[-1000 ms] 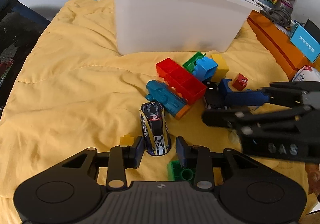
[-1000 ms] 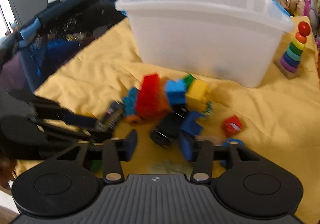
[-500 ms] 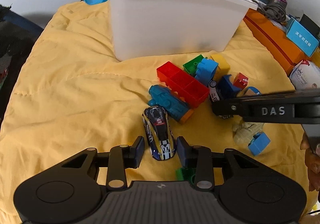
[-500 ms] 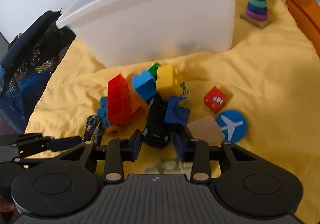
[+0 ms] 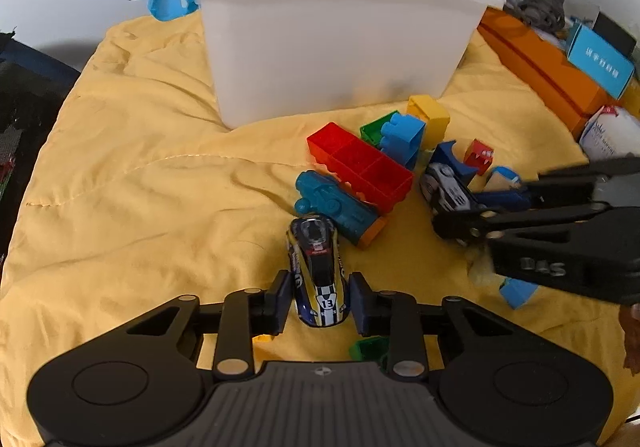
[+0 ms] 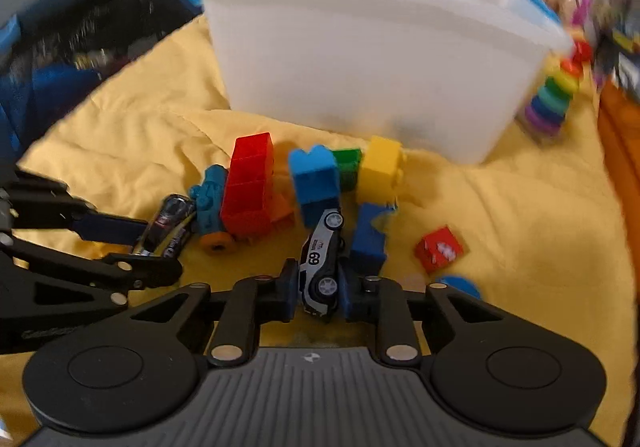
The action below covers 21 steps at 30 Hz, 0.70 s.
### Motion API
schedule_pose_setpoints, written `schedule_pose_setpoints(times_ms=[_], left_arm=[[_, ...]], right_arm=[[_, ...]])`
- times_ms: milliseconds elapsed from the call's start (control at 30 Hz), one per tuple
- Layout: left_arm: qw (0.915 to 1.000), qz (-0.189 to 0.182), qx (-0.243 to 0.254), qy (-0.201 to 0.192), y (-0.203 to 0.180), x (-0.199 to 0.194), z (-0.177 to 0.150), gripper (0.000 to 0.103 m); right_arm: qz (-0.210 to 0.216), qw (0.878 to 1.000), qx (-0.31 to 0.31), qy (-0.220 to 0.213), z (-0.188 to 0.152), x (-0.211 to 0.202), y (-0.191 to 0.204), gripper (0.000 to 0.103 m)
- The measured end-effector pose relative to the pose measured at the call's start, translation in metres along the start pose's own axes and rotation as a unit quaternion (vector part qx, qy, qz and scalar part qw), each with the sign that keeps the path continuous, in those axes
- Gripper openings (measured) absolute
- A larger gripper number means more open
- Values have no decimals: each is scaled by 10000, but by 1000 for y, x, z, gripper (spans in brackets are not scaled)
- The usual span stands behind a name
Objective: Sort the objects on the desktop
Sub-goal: 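Grasp white-green race car with right gripper while left holds blue-yellow car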
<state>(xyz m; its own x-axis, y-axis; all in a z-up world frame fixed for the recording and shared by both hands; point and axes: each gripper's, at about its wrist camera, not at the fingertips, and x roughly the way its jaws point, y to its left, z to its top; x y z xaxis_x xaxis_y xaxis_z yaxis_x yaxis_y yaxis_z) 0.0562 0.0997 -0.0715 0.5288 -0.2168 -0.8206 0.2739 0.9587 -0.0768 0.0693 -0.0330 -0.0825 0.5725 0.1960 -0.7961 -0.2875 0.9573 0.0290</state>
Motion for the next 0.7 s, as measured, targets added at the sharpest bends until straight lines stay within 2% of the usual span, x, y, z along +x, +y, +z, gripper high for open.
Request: schedule_pose_setpoints(times_ms=[133,200,300,333,467,567,700], left_arm=[[9996,-90,-119,-226,0,-31,-6,32],[9996,-73,-142,-253,-3,-46,-11,32],[9989,-309,-301,-204,-8,-65,-22,32],[9990,-337,-252,-136,-13,-69,-28,32],[9987,-480,-8,191,-34,-75,-55,33],[9975,-523,36,478,-47,-66,-75,33],[9981,-371,-40,481,-57,-56,-89,33]], right_arm=[[619,9969,490,-14,-8,-21,-22,23],[875,9948,501,-104,-12,-40,-32,23],[1251,9909,475,-132,-18,-67,-48,22],[1481,9877,495,-61,-21,-73,-55,22],[1698,9833,527,380,-40,-80,-66,22],[2071,9719,868,707,-62,-79,-78,22],[2239,9616,1288,931,-84,-71,-91,22]])
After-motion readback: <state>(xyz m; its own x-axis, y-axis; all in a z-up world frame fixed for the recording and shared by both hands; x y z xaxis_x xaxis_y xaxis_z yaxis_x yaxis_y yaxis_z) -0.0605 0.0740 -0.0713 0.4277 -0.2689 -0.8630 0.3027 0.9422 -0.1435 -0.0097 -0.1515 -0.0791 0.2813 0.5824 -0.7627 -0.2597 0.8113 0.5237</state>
